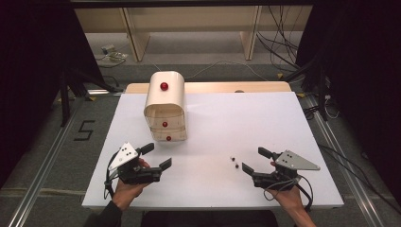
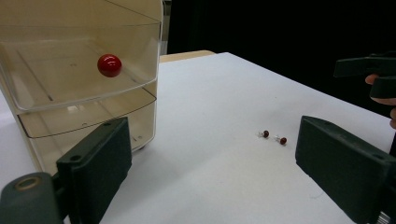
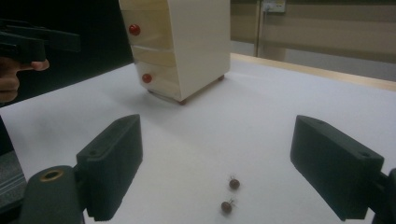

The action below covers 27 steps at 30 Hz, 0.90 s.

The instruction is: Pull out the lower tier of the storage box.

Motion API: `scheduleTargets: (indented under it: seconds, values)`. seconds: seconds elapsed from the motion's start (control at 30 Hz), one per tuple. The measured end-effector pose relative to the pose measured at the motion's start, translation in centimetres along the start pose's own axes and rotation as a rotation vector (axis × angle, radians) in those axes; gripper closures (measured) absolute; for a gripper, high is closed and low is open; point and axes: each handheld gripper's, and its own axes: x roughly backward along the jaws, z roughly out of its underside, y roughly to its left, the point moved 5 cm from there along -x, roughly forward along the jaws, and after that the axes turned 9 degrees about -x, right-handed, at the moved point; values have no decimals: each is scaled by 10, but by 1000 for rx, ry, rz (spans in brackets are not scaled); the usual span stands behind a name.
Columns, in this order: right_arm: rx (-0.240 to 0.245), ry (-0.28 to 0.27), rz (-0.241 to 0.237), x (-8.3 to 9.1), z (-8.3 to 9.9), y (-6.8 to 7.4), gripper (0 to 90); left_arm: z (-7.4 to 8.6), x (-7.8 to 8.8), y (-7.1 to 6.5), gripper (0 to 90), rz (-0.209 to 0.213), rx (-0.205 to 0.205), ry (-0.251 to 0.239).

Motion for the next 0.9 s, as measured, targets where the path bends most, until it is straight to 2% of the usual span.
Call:
scheduleTargets:
  seconds: [0.2, 0.27, 0.37, 0.6, 0.67, 0.77, 0.8, 0.83, 0.87, 0.9]
  values:
    - [-1, -3, 0, 0, 0, 0, 176, 0, -2, 0, 104, -3, 8, 2]
    - [2, -4, 1, 0, 0, 0, 176, 1, -3, 0, 104, 4, 33, -2]
    - [-1, -5, 4, 0, 0, -1, 176, 1, -4, 1, 104, 1, 39, -4]
    - [4, 4, 12, -2, 1, 0, 177, 1, -8, 3, 104, -18, 18, 4]
    - [4, 2, 9, -1, 1, 0, 178, 1, -10, 4, 104, -35, -2, 6]
    - [9, -6, 10, 0, 0, 0, 180, 2, -13, 5, 104, -54, -63, 14]
    - [5, -6, 10, 0, 0, 0, 180, 4, -18, 6, 104, -67, -102, 31]
    - [4, -7, 9, 0, 0, 0, 180, 4, -18, 6, 104, -67, -102, 31]
    - [7, -7, 8, -1, 0, 0, 181, 7, -21, 7, 104, -74, -131, 46]
    - [7, -3, 11, -1, 0, 0, 180, 7, -21, 7, 104, -74, -131, 46]
